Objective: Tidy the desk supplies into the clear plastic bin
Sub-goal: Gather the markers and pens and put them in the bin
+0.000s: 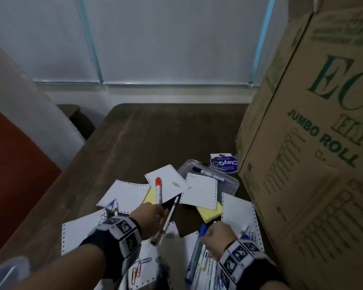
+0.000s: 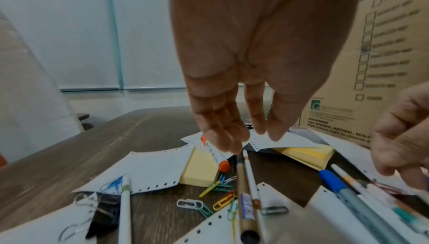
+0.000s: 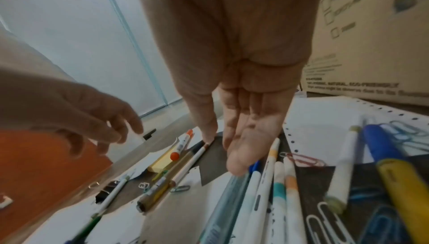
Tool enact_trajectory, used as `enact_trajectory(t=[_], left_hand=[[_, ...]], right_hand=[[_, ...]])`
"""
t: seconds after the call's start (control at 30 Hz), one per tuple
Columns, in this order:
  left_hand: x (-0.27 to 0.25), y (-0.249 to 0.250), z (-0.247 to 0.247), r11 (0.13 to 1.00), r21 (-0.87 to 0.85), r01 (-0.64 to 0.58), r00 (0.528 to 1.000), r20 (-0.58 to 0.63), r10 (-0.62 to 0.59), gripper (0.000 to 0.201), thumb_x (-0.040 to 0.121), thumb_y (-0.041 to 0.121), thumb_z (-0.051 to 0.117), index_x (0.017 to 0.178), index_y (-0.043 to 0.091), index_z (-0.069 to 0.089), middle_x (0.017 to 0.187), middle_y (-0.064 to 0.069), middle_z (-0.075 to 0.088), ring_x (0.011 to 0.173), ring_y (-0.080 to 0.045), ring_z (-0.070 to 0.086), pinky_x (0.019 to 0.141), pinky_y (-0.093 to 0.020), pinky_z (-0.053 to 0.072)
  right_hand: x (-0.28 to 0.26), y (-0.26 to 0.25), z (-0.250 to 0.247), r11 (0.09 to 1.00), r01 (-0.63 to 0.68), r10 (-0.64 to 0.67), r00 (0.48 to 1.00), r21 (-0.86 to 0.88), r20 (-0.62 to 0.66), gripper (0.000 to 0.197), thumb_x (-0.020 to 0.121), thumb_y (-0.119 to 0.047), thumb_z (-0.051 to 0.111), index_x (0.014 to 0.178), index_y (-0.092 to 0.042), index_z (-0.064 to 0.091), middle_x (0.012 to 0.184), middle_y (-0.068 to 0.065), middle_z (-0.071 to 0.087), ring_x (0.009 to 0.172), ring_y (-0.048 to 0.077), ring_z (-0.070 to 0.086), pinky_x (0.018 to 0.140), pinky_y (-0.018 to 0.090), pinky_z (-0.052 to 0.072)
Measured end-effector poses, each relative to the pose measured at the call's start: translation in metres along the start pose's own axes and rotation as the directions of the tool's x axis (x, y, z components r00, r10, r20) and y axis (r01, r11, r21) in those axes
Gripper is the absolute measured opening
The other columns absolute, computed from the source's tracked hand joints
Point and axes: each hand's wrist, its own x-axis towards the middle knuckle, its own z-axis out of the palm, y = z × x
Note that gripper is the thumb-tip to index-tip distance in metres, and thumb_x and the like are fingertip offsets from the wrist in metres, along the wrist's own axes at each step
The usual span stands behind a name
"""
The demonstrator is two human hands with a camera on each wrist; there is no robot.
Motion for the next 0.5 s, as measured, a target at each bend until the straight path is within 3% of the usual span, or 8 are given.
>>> enact_trajectory(t=[0.1, 0.17, 0.3, 0.37, 0.5], left_hand=[[0.027, -0.006, 0.000, 1.000, 0.022, 0.000, 1.000, 0.010, 0.000, 0.036, 0.089, 0.025, 0.052, 0.125, 0.025, 0.053, 0.116, -0.005, 0.053, 0.112, -0.023, 0.055, 0.090, -0.028, 0.045], [0.044, -0.008, -0.002, 1.000, 0.010, 0.022, 0.999, 0.028, -0.022, 0.041, 0.088, 0.027, 0.054, 0.128, 0.027, 0.049, 0.123, -0.007, 0.050, 0.113, -0.024, 0.053, 0.092, -0.029, 0.044], [0.073, -0.011, -0.003, 0.999, -0.001, 0.048, 0.999, 0.020, -0.048, 0.046, 0.090, 0.027, 0.052, 0.135, 0.028, 0.043, 0.131, -0.008, 0.044, 0.118, -0.024, 0.051, 0.097, -0.029, 0.041], [0.085, -0.011, -0.004, 0.998, -0.021, 0.060, 0.998, 0.017, -0.059, 0.046, 0.091, 0.029, 0.052, 0.135, 0.028, 0.043, 0.134, -0.007, 0.042, 0.121, -0.024, 0.050, 0.101, -0.030, 0.040], [0.104, -0.017, -0.005, 0.995, -0.041, 0.094, 0.995, 0.023, -0.093, 0.044, 0.091, 0.034, 0.052, 0.134, 0.026, 0.046, 0.133, -0.008, 0.044, 0.121, -0.025, 0.050, 0.102, -0.032, 0.040]], right_hand=[[0.013, -0.008, 0.000, 0.994, 0.006, -0.004, 1.000, -0.114, 0.018, 0.039, 0.085, -0.030, 0.061, 0.060, -0.012, 0.037, 0.062, 0.002, 0.044, 0.074, 0.023, 0.064, 0.061, 0.030, 0.049], [0.017, -0.016, 0.000, 0.982, -0.014, 0.031, 0.995, -0.187, 0.093, 0.045, 0.087, -0.036, 0.059, 0.059, -0.014, 0.032, 0.069, 0.002, 0.046, 0.066, 0.016, 0.054, 0.055, 0.025, 0.039], [0.035, -0.023, 0.011, 0.960, -0.044, 0.088, 0.985, -0.277, 0.150, 0.040, 0.085, -0.030, 0.057, 0.057, -0.015, 0.033, 0.061, 0.002, 0.039, 0.056, 0.015, 0.041, 0.063, 0.028, 0.038], [0.041, -0.024, 0.013, 0.948, -0.037, 0.092, 0.983, -0.315, 0.162, 0.039, 0.087, -0.024, 0.055, 0.057, -0.015, 0.032, 0.061, 0.002, 0.036, 0.068, 0.019, 0.045, 0.082, 0.032, 0.042], [0.051, -0.032, -0.003, 0.960, -0.017, 0.084, 0.970, -0.279, 0.230, 0.037, 0.087, -0.030, 0.055, 0.060, -0.022, 0.032, 0.064, -0.004, 0.036, 0.081, 0.016, 0.047, 0.069, 0.023, 0.040]])
